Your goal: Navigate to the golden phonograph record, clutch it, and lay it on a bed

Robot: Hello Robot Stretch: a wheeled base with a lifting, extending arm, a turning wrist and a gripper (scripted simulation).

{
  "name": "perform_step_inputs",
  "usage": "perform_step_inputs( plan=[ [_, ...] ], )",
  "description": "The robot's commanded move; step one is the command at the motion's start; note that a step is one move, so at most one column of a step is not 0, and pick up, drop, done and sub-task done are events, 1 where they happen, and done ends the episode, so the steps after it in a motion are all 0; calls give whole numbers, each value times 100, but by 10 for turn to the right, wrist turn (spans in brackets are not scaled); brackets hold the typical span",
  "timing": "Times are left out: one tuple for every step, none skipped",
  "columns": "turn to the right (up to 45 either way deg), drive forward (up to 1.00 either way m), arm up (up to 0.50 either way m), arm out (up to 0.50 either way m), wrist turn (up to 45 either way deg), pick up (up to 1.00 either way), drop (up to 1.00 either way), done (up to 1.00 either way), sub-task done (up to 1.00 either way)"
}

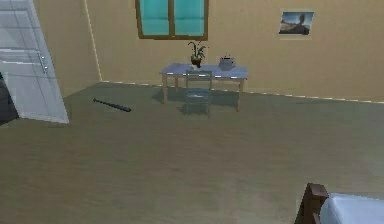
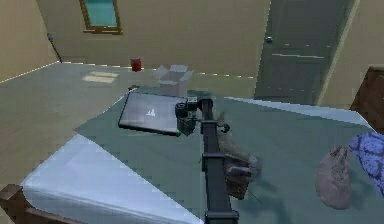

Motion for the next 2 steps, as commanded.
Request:
perform_step_inputs(
  plan=[
    [0, 0, 0, -8, 0, 0, 0, 0, 0],
    [0, 0, 0, 0, 0, 0, 0, 100, 0]
  ],
)
